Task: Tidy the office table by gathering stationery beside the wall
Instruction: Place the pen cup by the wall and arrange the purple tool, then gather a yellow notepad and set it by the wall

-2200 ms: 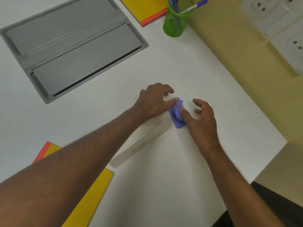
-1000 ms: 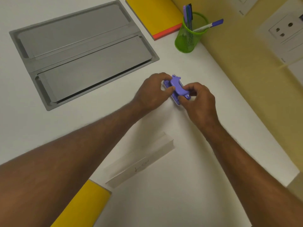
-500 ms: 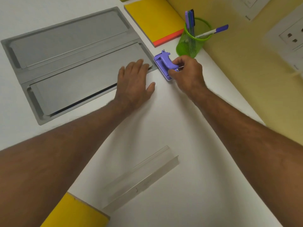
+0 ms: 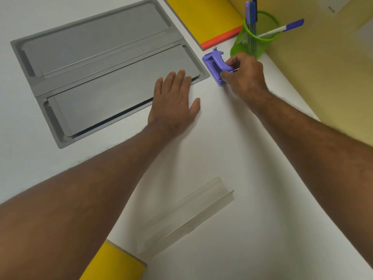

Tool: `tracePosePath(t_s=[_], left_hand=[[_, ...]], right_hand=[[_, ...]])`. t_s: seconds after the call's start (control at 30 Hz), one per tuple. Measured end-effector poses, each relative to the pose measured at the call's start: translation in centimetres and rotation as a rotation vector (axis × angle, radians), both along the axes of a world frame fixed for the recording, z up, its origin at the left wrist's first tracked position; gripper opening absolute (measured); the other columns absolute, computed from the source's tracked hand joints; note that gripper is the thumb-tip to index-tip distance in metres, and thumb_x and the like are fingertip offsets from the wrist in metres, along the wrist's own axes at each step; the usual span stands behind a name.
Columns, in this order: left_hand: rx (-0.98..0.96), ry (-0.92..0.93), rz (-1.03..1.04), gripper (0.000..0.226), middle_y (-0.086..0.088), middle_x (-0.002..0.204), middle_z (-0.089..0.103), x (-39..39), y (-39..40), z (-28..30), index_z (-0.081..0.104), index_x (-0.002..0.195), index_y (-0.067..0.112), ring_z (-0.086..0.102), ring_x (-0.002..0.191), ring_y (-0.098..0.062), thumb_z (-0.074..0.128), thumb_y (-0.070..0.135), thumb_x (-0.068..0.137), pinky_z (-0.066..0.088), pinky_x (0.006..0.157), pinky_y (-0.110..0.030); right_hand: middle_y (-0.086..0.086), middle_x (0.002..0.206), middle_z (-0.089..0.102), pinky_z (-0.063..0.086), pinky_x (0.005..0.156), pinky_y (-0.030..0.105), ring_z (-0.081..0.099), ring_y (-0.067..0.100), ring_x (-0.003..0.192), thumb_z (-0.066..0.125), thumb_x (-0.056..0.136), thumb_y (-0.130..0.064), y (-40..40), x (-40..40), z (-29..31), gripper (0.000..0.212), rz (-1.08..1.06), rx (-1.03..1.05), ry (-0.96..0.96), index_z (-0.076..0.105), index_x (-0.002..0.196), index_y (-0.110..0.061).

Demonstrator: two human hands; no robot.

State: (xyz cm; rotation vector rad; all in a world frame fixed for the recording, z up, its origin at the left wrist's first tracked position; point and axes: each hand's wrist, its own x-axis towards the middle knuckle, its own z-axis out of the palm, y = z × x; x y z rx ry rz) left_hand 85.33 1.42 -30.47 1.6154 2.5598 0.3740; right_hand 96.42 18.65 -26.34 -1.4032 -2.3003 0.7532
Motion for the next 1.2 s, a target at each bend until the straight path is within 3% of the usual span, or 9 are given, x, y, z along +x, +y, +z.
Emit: tracePosePath(t_s=[0.17, 0.27, 0.4, 0.43, 0.5, 0.57, 0.93, 1.1, 1.2], left_hand=[[-0.002, 0.008, -0.001, 0.067, -0.007, 0.166, 0.025, 0.1, 0.0, -0.1, 0.03, 0.156, 0.015, 0.02, 0.154, -0.028, 0.031, 0.052, 0.1, 0.012, 0.126, -0.05], [0.006, 0.01, 0.001, 0.067, -0.007, 0.166, 0.026, 0.0, -0.1, -0.1, 0.03, 0.156, 0.015, 0.021, 0.154, -0.028, 0.03, 0.052, 0.099, 0.013, 0.126, -0.05], [0.008, -0.005, -0.005, 0.066, -0.007, 0.165, 0.026, 0.1, -0.1, 0.1, 0.031, 0.155, 0.015, 0.021, 0.154, -0.028, 0.032, 0.051, 0.1, 0.012, 0.126, -0.05], [0.008, -0.019, -0.008, 0.065, -0.007, 0.166, 0.026, 0.1, -0.2, 0.2, 0.031, 0.155, 0.014, 0.021, 0.154, -0.029, 0.033, 0.049, 0.1, 0.012, 0.127, -0.049], [0.007, -0.063, -0.02, 0.064, -0.007, 0.166, 0.026, 0.1, -0.7, 0.5, 0.032, 0.155, 0.013, 0.02, 0.154, -0.029, 0.037, 0.046, 0.101, 0.011, 0.127, -0.047], [0.005, -0.119, -0.033, 0.062, -0.008, 0.165, 0.027, 0.1, -2.0, 0.8, 0.034, 0.154, 0.012, 0.02, 0.153, -0.029, 0.041, 0.044, 0.101, 0.011, 0.127, -0.047], [0.035, -0.168, 0.062, 0.056, -0.009, 0.157, 0.041, 1.8, -18.2, 6.2, 0.046, 0.147, 0.012, 0.035, 0.146, -0.028, 0.048, 0.043, 0.1, 0.02, 0.123, -0.053], [0.087, -0.289, 0.26, 0.053, -0.005, 0.158, 0.04, 3.6, -27.2, 7.7, 0.045, 0.148, 0.014, 0.033, 0.147, -0.023, 0.047, 0.041, 0.103, 0.017, 0.126, -0.048], [0.117, -0.357, 0.358, 0.052, -0.005, 0.158, 0.041, 4.8, -32.3, 7.6, 0.045, 0.148, 0.013, 0.032, 0.147, -0.022, 0.048, 0.04, 0.103, 0.023, 0.123, -0.051]], right_hand=[[0.004, 0.105, 0.069, 0.052, 0.076, 0.028, 0.063, 0.017, 0.09, 0.071, 0.09, -0.018, -0.5, 0.2, 0.1, 0.021, 0.021, 0.027, -0.012, 0.067, 0.109, -0.011], [0.005, 0.111, 0.068, 0.045, 0.071, 0.022, 0.062, 0.017, 0.09, 0.069, 0.09, -0.02, -0.7, 0.5, 0.0, 0.024, 0.04, 0.04, -0.012, 0.065, 0.113, -0.012], [0.004, 0.133, 0.054, 0.039, 0.068, 0.003, 0.057, 0.011, 0.097, 0.072, 0.09, -0.024, -1.6, 1.6, 0.0, 0.045, 0.04, 0.019, 0.015, 0.056, 0.132, -0.015], [0.005, 0.136, 0.052, 0.041, 0.074, 0.004, 0.058, 0.013, 0.101, 0.072, 0.09, -0.024, -2.1, 2.1, 0.0, 0.048, 0.044, 0.026, 0.021, 0.055, 0.133, -0.016], [0.005, 0.138, 0.049, 0.048, 0.09, 0.021, 0.058, 0.018, 0.112, 0.072, 0.089, -0.025, -3.7, 3.5, 0.2, 0.048, 0.05, 0.047, 0.024, 0.055, 0.133, -0.017], [0.004, 0.137, 0.049, 0.049, 0.096, 0.03, 0.057, 0.019, 0.116, 0.072, 0.089, -0.025, -5.7, 5.0, 0.6, 0.045, 0.048, 0.052, 0.029, 0.056, 0.131, -0.017], [-0.001, 0.132, 0.051, 0.049, 0.103, 0.041, 0.053, 0.015, 0.124, 0.065, 0.093, -0.019, -19.8, 11.1, 5.9, 0.032, -0.102, 0.05, 0.215, 0.061, 0.124, -0.016], [-0.009, 0.127, 0.048, 0.052, 0.098, 0.031, 0.052, 0.006, 0.119, 0.063, 0.093, -0.019, -28.6, 11.7, 8.5, 0.033, -0.281, 0.025, 0.343, 0.059, 0.126, -0.016], [-0.006, 0.128, 0.048, 0.053, 0.097, 0.032, 0.053, 0.01, 0.119, 0.061, 0.093, -0.014, -34.7, 11.9, 9.0, 0.035, -0.321, -0.005, 0.408, 0.056, 0.128, -0.012]])
